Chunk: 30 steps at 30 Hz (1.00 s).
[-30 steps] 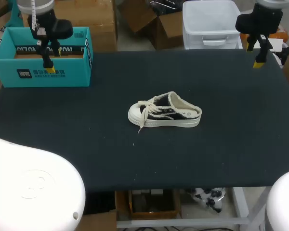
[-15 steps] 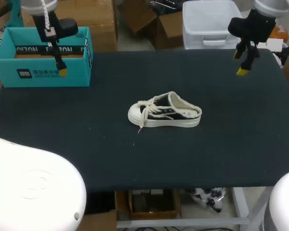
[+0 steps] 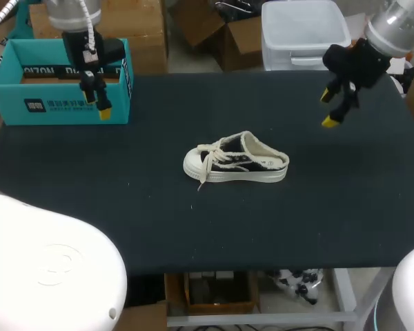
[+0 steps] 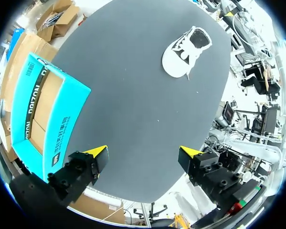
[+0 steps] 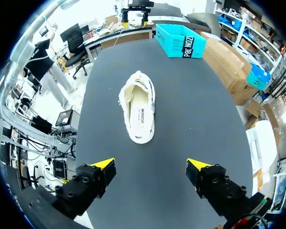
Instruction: Open the shoe tongue, take the insole out of the shoe, put the insole back into the shoe, and pack the shoe into the shoebox
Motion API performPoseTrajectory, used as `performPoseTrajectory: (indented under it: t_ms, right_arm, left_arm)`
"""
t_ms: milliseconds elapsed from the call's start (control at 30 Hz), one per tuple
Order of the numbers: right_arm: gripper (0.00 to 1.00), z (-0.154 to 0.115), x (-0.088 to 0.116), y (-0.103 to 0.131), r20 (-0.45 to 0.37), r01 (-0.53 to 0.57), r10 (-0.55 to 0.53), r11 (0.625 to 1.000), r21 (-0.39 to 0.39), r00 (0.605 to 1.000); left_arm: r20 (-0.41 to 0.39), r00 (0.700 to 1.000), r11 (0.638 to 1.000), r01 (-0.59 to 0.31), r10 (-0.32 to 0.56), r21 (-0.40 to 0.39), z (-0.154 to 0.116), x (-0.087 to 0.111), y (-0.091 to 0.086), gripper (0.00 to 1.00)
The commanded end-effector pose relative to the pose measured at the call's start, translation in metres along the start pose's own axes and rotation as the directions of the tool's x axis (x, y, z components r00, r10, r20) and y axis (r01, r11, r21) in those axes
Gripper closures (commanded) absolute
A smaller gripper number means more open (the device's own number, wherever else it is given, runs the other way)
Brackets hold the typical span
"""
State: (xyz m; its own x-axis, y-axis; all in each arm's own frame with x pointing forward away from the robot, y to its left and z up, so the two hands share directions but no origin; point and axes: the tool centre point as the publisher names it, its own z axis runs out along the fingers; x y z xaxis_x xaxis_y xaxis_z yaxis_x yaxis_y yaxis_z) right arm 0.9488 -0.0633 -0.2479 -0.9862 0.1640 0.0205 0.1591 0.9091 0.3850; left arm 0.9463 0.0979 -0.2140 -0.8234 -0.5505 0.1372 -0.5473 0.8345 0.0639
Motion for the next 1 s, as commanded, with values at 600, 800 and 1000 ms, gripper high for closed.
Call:
performPoseTrajectory:
  t_ms: [600,800,1000]
  right_arm:
    - [0.0,0.064,0.025,0.011,0.025,-0.073,0.078,0.985,-0.156,0.997]
    - [0.0,0.094,0.035,0.016,0.012,-0.122,0.127,0.969,-0.216,0.992]
    - [0.0,0.121,0.038,0.015,0.021,-0.064,0.074,0.95,-0.306,0.997]
  left_arm:
    - [-0.021,0.796,0.795,0.606,-0.606,0.03,0.017,0.057,-0.037,0.0]
    - [-0.064,0.756,0.753,0.654,-0.651,0.069,0.03,0.069,-0.047,0.0]
    - [-0.091,0.755,0.753,0.655,-0.649,0.066,0.042,0.087,-0.061,0.0]
